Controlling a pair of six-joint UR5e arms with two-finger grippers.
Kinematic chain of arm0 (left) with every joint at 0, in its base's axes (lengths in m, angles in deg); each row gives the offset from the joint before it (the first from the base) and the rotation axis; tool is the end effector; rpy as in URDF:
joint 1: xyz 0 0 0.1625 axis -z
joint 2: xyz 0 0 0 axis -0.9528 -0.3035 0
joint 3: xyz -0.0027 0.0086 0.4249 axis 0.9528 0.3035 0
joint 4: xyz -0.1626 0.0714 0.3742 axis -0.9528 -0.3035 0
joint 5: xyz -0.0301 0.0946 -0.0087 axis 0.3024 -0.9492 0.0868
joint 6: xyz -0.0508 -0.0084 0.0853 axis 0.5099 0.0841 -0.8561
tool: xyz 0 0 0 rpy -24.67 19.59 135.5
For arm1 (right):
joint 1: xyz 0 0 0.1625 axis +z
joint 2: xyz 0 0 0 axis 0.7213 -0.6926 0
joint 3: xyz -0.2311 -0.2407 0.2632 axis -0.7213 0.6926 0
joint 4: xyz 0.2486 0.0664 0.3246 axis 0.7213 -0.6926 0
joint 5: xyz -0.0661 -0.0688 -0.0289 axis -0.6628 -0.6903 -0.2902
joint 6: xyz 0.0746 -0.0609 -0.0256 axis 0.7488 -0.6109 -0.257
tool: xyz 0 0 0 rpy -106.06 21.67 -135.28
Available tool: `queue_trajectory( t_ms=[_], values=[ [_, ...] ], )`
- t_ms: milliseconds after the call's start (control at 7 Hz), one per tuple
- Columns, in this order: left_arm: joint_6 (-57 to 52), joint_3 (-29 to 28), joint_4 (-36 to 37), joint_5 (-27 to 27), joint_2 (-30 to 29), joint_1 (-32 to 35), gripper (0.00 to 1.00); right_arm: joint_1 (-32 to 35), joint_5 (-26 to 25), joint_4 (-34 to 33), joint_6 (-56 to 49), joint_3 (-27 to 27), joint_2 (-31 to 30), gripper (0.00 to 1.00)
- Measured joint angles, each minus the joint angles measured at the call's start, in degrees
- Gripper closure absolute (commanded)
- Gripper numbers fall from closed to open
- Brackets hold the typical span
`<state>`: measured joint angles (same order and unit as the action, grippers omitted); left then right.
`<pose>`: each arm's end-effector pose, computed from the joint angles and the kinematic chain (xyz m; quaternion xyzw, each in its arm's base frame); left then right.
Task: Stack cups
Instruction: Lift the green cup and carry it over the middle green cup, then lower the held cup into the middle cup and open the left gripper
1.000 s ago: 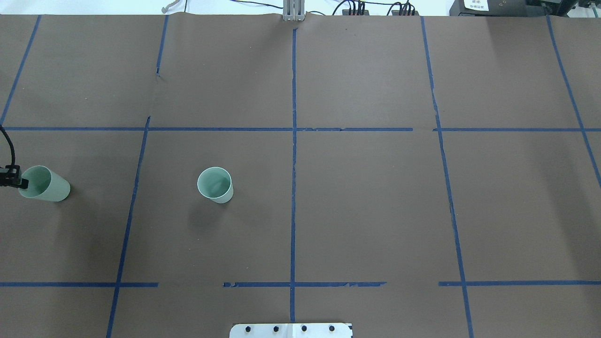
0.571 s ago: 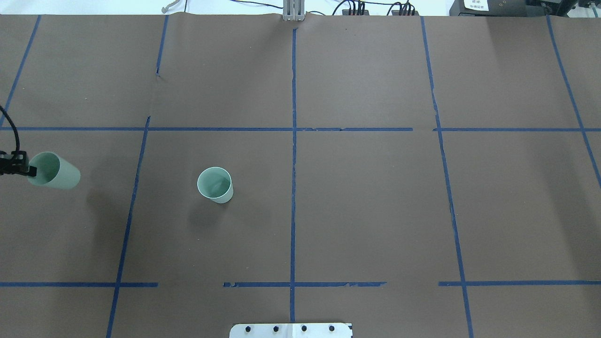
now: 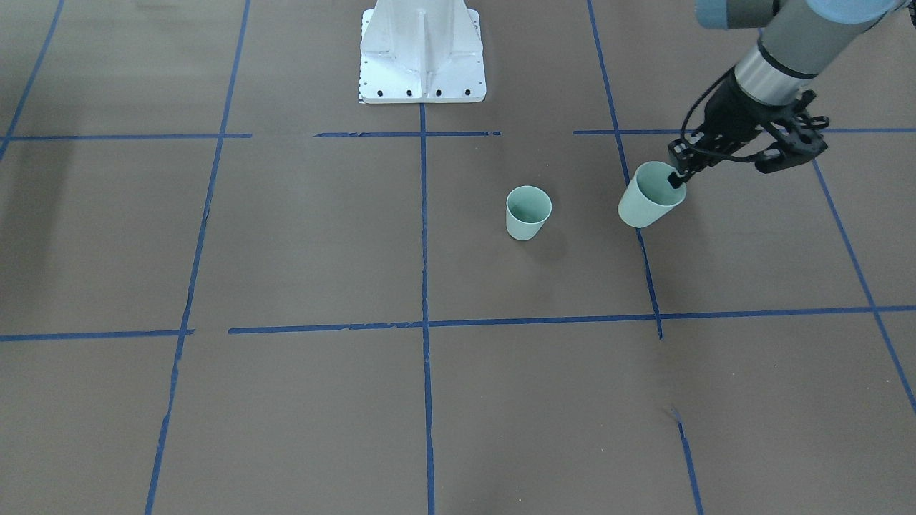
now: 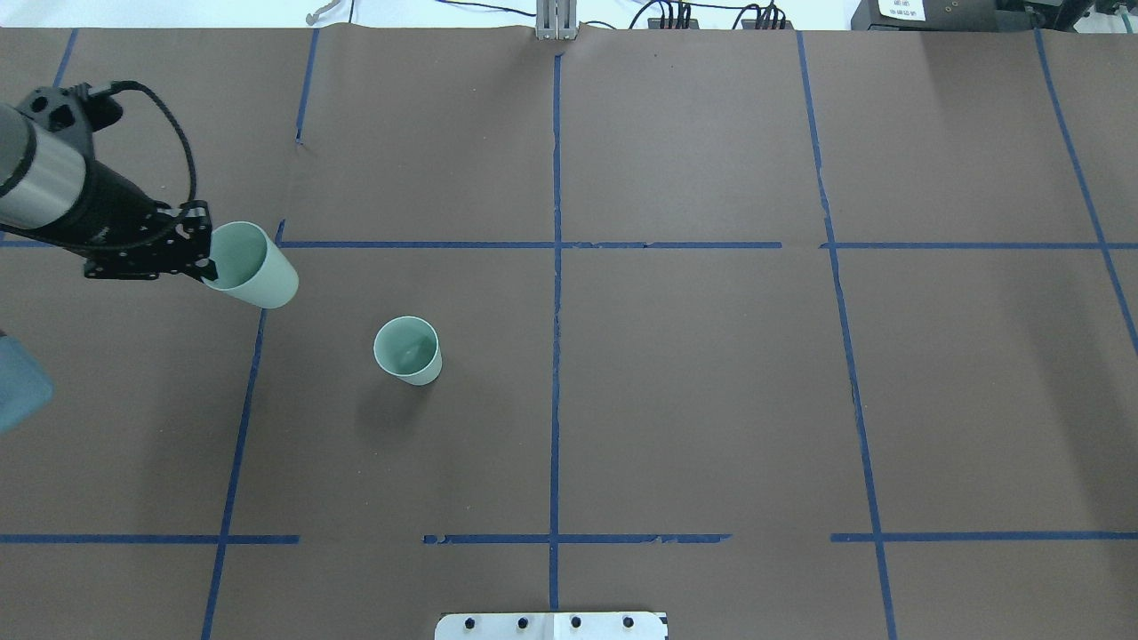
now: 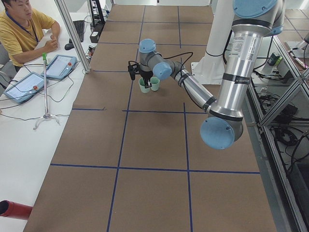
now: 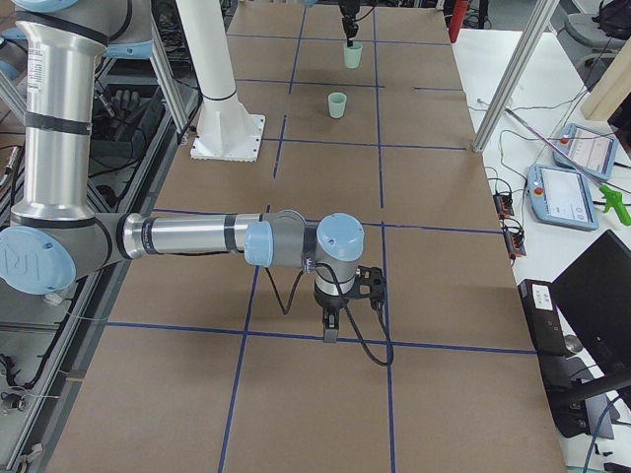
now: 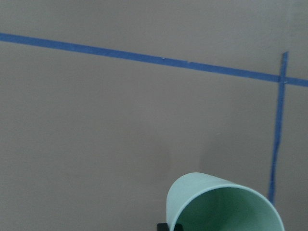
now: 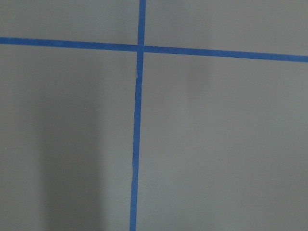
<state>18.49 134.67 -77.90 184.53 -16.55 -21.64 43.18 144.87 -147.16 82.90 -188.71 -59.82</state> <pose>0.2732 -0.4531 0.2899 -0.0525 0.4521 -0.1829 0.8715 0.0653 -0.4296 0.6303 -0.0073 -0.3362 -0.0186 0.9416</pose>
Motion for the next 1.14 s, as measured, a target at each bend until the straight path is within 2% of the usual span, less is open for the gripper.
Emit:
queue_trajectory(
  t_ms=[429, 857, 1000, 1143],
  values=[
    [11.38, -1.07, 7.31, -4.98, -9.13, -9.28, 1.0, 0.04, 0.0, 0.0, 0.0, 0.0, 0.0, 0.0],
    [13.81, -3.85, 7.79, -7.33, -11.75, -12.07, 1.0, 0.0, 0.0, 0.0, 0.0, 0.0, 0.0, 0.0],
    [13.91, -4.3, 7.8, -7.55, -11.89, -12.46, 0.74, 0.0, 0.0, 0.0, 0.0, 0.0, 0.0, 0.0],
    [13.94, -4.66, 7.8, -7.61, -11.9, -12.72, 0.35, 0.0, 0.0, 0.0, 0.0, 0.0, 0.0, 0.0]
  ],
)
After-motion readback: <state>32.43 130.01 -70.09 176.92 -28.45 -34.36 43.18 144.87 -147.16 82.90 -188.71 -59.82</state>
